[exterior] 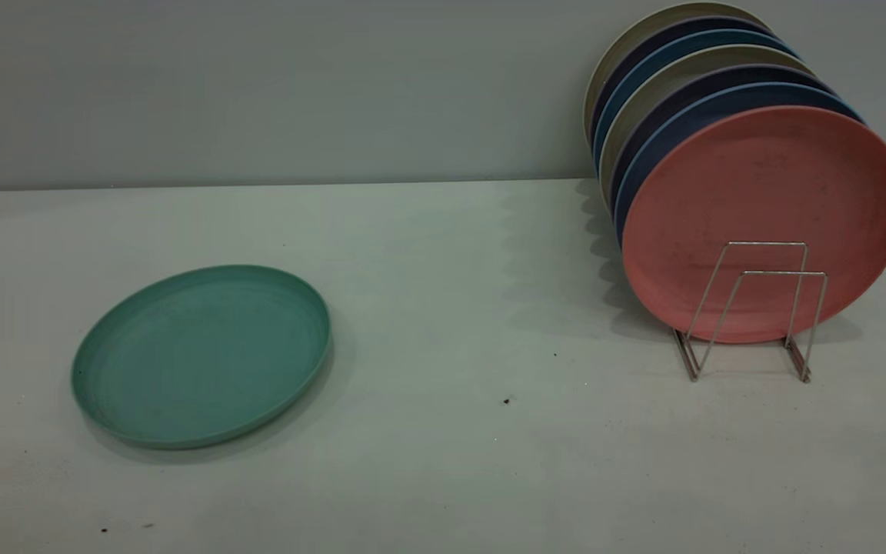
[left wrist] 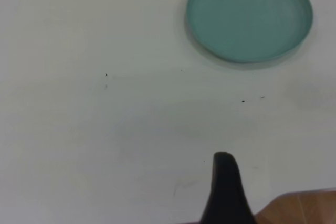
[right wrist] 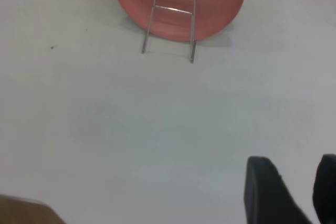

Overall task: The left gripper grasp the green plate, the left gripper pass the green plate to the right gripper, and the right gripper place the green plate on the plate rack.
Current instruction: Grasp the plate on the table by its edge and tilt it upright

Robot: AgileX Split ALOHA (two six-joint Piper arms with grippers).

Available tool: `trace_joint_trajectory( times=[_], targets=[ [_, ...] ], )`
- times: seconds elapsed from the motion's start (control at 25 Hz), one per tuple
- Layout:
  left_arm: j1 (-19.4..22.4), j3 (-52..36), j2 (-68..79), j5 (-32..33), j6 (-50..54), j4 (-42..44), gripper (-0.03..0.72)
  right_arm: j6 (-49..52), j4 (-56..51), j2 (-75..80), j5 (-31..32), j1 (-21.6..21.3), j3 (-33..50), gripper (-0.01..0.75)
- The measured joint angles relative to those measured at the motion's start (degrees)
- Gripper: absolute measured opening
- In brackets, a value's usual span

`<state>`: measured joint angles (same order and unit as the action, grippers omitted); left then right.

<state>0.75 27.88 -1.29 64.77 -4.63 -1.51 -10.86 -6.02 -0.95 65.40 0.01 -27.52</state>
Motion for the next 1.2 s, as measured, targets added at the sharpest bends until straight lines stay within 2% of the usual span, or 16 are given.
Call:
trace_joint_trajectory(
  times=[0.32,0.52,0.64,0.92,1.2],
  targets=[
    [-0.1,0.1,0.0,-0.3,-1.6,-0.6,0.563,0.0,-0.6,0.0,-0.1,0.0,0.0,0.239],
    [-0.1,0.8,0.4,-6.9,-1.0,-0.9,0.563,0.7,0.0,0.0,-0.1,0.0,0.0,0.239],
    [-0.1,1.0,4.2,-8.7,3.6,-1.0,0.563,0.7,0.1,0.0,-0.7,0.0,-0.1,0.239],
    [-0.1,1.0,24.1,-14.4,6.9,-5.5,0.563,-2.3,-3.6,4.7,-8.9,0.0,-0.8,0.239],
    [-0.1,1.0,43.7,-26.9,7.1,-8.1,0.563,-14.7,-15.5,20.9,-19.7,0.0,-0.8,0.299]
  ],
)
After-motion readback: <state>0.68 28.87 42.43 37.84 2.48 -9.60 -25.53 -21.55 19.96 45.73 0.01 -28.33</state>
